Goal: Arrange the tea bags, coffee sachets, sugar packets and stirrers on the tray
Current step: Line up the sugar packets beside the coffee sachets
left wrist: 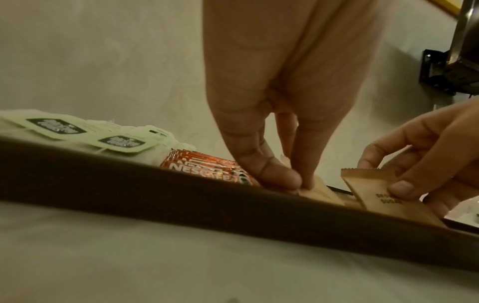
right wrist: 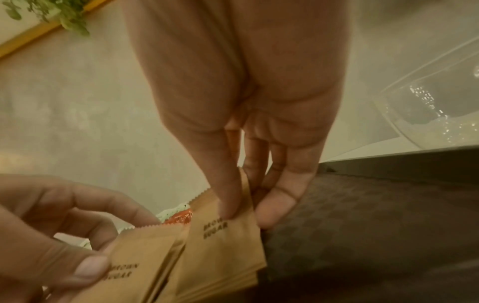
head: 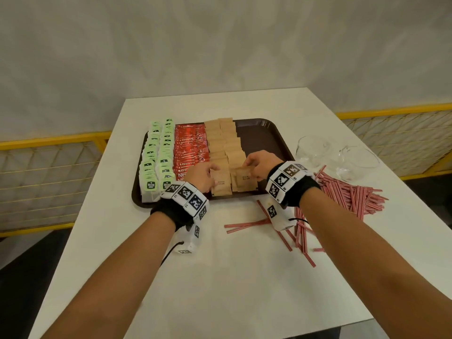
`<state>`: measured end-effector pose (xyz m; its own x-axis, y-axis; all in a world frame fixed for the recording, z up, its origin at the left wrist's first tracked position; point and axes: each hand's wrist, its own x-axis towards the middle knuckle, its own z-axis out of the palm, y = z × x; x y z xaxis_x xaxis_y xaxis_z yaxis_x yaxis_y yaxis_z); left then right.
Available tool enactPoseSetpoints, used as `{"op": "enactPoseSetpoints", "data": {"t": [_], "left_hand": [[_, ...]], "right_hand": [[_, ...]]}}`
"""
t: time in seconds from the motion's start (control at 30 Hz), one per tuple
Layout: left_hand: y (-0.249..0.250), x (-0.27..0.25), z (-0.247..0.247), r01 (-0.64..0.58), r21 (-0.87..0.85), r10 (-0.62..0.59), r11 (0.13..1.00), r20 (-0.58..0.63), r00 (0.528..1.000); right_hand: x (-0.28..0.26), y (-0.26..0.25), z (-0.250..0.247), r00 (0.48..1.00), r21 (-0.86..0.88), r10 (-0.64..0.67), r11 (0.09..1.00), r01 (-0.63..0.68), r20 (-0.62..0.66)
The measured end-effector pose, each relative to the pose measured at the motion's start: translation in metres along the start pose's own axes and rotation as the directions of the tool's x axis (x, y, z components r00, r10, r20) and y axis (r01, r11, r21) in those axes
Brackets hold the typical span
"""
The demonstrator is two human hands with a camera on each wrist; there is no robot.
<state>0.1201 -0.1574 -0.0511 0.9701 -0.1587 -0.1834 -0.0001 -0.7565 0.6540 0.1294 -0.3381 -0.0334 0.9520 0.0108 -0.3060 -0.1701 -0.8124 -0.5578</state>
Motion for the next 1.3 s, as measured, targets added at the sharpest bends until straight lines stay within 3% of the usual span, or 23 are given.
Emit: {"op": "enactPoseSetpoints", "data": {"t": [0.47,0.57,0.73,1.0,1.17,1.3], "left_hand": [[0.002,0.001,0.012,-0.014,0.291,0.006,0.957,0.031,1.0],[0.003,0.002,0.013,0.007,0.303,-0.019,0.953,0.037,0.999],[0.001,0.001,0.011,0.022,0.276,-0.033,0.961,0.037,0.999],[0.003,-0.003,0.011,0.022,0.246,-0.032,0.969,0.04,0.999],[0.002,-0.003,0.011,0.057,0.159,-0.063,0.986,0.031,0.998],[0.004,-0.002,0.018,0.085,0.009,-0.086,0.996,0.043,0.995]], "right_hand": [[0.013,0.002,0.015,0.999,-0.107,-0.04,0.993,0.039,0.001],[0.013,0.005,0.016,1.0,-0.058,-0.018,0.998,0.016,-0.021],[0.008,0.01,0.017,1.0,0.057,-0.002,0.998,0.002,-0.011],[0.007,0.01,0.02,1.0,0.07,0.003,0.998,-0.001,-0.026],[0.011,0.013,0.019,0.992,0.111,0.037,0.993,-0.024,-0.117],[0.017,0.009,0.017,0.992,0.322,0.115,0.942,-0.092,-0.054]]}}
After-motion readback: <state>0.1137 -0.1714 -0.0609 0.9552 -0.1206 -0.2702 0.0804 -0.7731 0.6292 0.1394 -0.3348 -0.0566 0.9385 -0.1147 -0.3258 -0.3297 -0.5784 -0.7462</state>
